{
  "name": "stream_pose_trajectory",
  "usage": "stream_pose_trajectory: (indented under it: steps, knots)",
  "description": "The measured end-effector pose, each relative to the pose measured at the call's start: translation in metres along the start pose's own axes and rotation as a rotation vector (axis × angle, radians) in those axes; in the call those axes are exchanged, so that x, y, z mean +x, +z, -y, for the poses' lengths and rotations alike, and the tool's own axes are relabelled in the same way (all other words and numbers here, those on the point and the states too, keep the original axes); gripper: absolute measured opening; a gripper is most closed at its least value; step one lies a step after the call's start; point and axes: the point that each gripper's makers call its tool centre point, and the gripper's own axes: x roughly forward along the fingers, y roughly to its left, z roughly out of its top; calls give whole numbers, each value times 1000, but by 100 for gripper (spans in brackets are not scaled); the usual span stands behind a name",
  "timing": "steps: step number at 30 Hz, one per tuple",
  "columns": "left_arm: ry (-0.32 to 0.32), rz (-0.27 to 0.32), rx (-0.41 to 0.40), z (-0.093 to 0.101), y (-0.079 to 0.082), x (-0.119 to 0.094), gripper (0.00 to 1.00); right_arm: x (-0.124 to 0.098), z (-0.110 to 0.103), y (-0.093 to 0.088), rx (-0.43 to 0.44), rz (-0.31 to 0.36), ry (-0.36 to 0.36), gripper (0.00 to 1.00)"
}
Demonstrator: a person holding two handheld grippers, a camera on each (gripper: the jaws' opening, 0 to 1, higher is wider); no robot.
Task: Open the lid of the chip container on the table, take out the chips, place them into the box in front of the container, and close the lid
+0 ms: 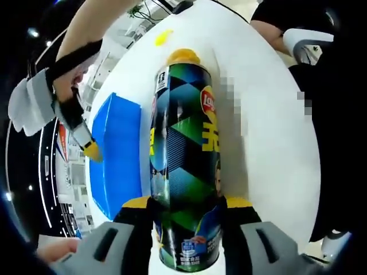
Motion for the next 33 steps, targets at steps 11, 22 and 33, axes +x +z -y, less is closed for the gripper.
stream_pose_trajectory:
  steps: [11,22,33]
  knots:
    - [-5,-7,-4,0,-2,-1,47,-46,0,5,53,89,16,31]
    - [-1,-13,-2,0,-1,-1,47,-116,-16,-7,24,150,20,31]
    - [-6,-11,-10,-1,-2,-1,47,-172,-14,-65,-45,108,-50,34]
